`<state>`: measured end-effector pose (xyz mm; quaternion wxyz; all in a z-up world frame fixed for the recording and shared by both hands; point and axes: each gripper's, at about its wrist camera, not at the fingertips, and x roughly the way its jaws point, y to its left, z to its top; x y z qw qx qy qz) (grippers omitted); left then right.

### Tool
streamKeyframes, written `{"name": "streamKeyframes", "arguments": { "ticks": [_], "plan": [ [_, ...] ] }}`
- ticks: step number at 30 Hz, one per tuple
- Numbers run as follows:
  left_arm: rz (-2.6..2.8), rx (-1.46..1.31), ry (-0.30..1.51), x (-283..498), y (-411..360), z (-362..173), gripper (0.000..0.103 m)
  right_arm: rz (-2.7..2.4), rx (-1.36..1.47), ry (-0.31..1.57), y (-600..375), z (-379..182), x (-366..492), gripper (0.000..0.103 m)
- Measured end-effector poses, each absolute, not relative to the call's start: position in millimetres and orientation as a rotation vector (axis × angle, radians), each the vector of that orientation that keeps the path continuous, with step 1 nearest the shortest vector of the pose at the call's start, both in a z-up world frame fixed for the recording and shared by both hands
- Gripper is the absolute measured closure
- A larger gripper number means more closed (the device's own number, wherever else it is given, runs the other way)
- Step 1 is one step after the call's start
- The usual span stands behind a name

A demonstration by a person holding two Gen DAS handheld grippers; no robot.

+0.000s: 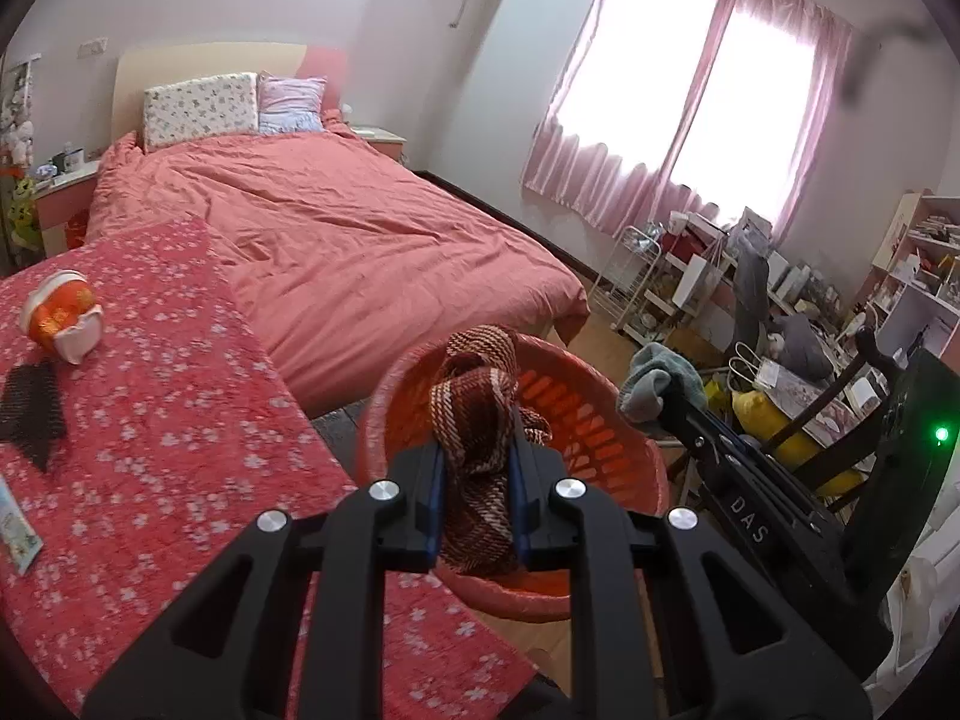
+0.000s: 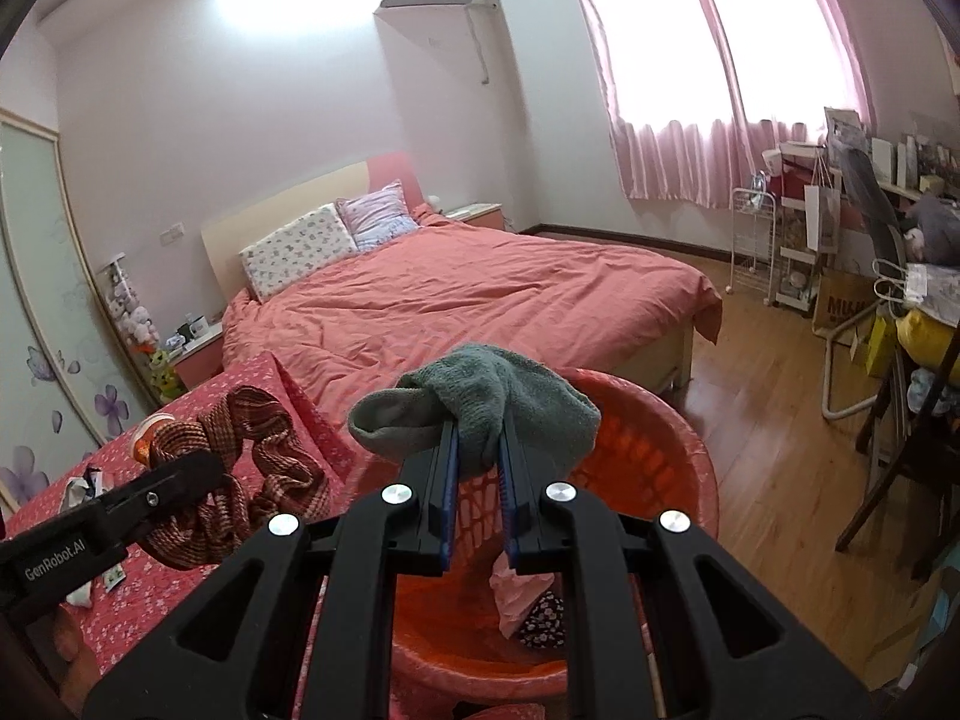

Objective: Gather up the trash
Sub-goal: 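Carry the scrunchie and cloth to the orange basket and open both tools, then move both open tools back over the remaining items on the bed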

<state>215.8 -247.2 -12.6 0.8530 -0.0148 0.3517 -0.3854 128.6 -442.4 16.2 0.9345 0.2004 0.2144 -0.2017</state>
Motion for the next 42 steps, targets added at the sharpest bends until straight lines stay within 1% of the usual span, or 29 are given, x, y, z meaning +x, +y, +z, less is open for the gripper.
{"name": "streamKeyframes", "arguments": {
  "ticks": [6,8,10,11,12,13,15,25,36,42],
  "plan": [
    [-0.817,-0.015,0.777,223.5,-268.0,-25.7,0.082,-0.416,0.485,0.461,-458.2,8.6,131.1,0.09],
    [-0.814,-0.003,0.784,225.4,-272.9,-29.6,0.081,-0.414,0.514,0.47,-460.2,4.7,131.3,0.087],
    [-0.807,0.004,0.792,228.2,-276.4,-33.0,0.072,-0.411,0.527,0.475,-461.4,3.7,131.7,0.075],
    [-0.797,0.004,0.795,229.9,-275.7,-34.7,0.069,-0.409,0.532,0.476,-461.5,3.3,131.6,0.071],
    [-0.79,0.001,0.797,231.6,-274.5,-35.8,0.065,-0.409,0.533,0.477,-461.8,3.0,131.3,0.062],
    [-0.779,-0.001,0.799,233.6,-272.1,-37.2,0.062,-0.413,0.531,0.474,-461.8,3.4,130.3,0.054],
    [-0.766,-0.003,0.799,236.1,-267.3,-37.6,0.058,-0.427,0.516,0.47,-459.7,4.6,128.7,0.045],
    [-0.681,0.002,0.789,242.2,-233.7,-37.2,0.047,-0.439,0.485,0.485,-460.6,8.6,131.2,0.045],
    [-0.556,0.013,0.755,241.3,-171.9,-29.7,0.042,-0.392,0.427,0.497,-432.2,18.2,142.1,0.045],
    [-0.49,0.008,0.743,241.9,-135.8,-27.3,0.042,-0.343,0.382,0.51,-408.8,22.4,149.3,0.045]
  ]
}}
